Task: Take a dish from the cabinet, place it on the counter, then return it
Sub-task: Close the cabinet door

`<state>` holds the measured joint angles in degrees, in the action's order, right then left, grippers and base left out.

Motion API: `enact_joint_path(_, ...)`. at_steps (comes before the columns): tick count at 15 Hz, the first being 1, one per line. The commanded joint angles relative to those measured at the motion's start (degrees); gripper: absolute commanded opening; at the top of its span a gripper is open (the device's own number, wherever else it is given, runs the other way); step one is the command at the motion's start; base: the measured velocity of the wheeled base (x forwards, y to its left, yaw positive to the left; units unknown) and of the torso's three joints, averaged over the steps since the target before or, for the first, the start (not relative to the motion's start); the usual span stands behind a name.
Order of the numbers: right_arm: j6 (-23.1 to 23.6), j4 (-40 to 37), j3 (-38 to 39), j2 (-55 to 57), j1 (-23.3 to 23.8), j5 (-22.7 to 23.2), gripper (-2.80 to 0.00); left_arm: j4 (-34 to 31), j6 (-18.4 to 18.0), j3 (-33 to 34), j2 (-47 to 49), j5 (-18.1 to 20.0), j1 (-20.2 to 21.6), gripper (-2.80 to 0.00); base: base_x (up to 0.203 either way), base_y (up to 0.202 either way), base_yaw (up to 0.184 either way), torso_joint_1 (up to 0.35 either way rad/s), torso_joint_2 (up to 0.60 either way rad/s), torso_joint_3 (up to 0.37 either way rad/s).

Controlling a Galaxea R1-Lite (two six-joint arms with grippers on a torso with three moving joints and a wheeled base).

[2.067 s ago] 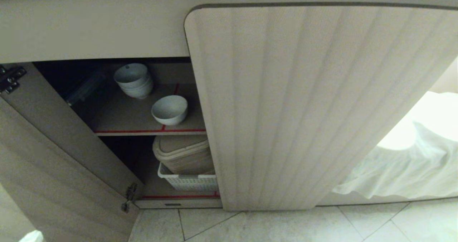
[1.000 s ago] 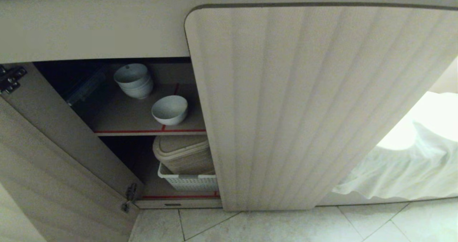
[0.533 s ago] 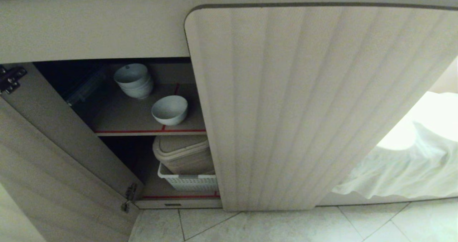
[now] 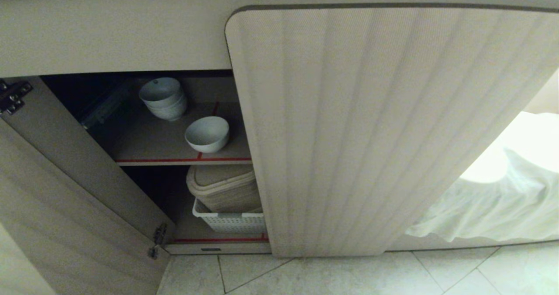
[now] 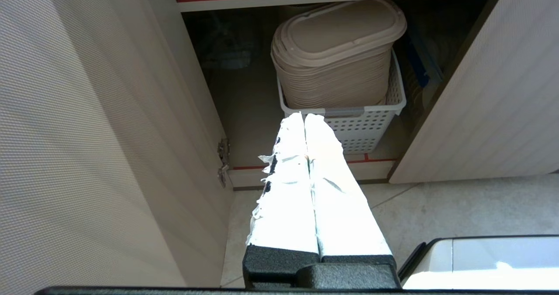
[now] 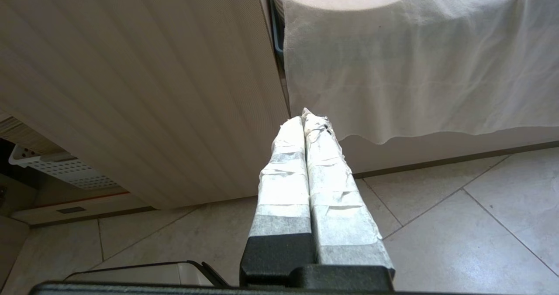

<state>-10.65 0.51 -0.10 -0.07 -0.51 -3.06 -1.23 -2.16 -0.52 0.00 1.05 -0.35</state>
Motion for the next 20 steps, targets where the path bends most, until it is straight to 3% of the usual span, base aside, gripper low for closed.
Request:
enact_joint_path(1,-0.1,0.0,0.0,0.1,0.0,0.0,-2.80,0.0,0.1,0.0,0.0,0.0,0.0,-2.80,0.000,0.000,0.000,0.000,0.00,0.000)
enact_joint_path(13,-0.1,0.0,0.0,0.1,0.0,0.0,-2.80,-0.1,0.8,-0.1,0.0,0.0,0.0,-2.80,-0.006,0.000,0.000,0.001,0.00,0.000)
enact_joint_path(20,-0.1,0.0,0.0,0.1,0.0,0.0,-2.80,-0.1,0.9,-0.1,0.0,0.0,0.0,-2.80,-0.188,0.000,0.001,0.002,0.00,0.002)
